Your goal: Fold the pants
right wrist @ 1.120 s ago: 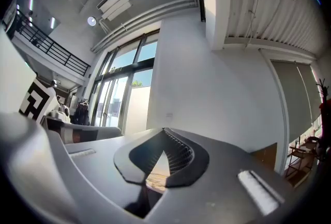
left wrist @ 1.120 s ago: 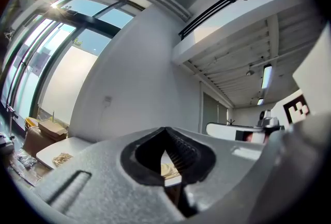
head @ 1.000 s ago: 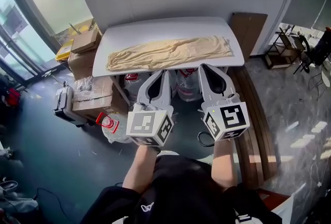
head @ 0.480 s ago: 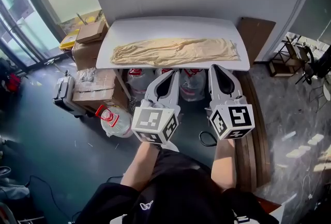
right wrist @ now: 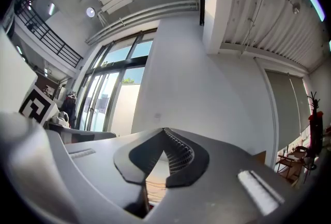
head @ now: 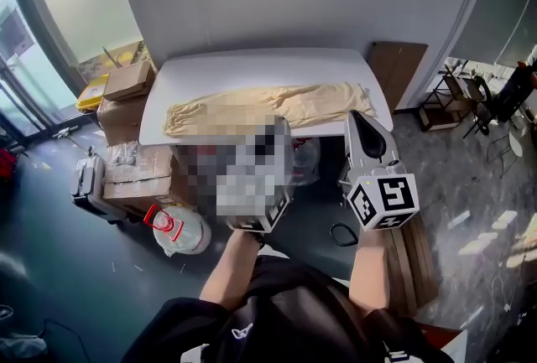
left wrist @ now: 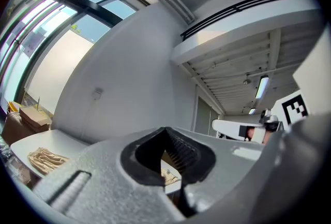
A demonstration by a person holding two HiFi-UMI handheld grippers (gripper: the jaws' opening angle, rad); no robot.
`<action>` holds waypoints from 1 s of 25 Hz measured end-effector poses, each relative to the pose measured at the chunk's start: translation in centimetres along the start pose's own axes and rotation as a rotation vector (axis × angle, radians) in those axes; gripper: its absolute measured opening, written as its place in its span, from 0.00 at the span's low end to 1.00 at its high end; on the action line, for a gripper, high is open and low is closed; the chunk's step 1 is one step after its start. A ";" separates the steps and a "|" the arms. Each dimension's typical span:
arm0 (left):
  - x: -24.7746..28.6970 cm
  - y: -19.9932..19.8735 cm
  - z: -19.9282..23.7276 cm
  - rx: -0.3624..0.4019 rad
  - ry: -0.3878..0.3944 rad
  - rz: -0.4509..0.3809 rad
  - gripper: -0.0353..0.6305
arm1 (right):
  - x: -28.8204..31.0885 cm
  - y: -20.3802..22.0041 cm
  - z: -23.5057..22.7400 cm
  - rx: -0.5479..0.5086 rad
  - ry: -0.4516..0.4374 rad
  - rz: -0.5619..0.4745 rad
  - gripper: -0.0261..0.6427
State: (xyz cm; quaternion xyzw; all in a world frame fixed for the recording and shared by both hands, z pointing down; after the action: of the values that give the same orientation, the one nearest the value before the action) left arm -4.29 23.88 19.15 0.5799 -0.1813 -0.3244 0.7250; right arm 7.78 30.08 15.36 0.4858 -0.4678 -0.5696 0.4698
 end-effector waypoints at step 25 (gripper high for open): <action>17.0 0.6 29.7 0.019 -0.200 0.129 0.06 | 31.5 11.0 1.5 0.040 -0.025 0.164 0.05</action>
State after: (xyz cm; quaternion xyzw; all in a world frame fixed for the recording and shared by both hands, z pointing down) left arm -10.76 -9.10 25.54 0.5386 -0.2929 -0.3317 0.7170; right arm 4.44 -2.34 22.79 0.4482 -0.5232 -0.5257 0.4991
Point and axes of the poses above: the fingertips, and each gripper's own axes: x forward along the fingers, z to its left, y out of its underside, the point moved 2 cm from there along -x, backward along the fingers, and after that the axes turned 6 degrees about -y, right-handed, at the moved point
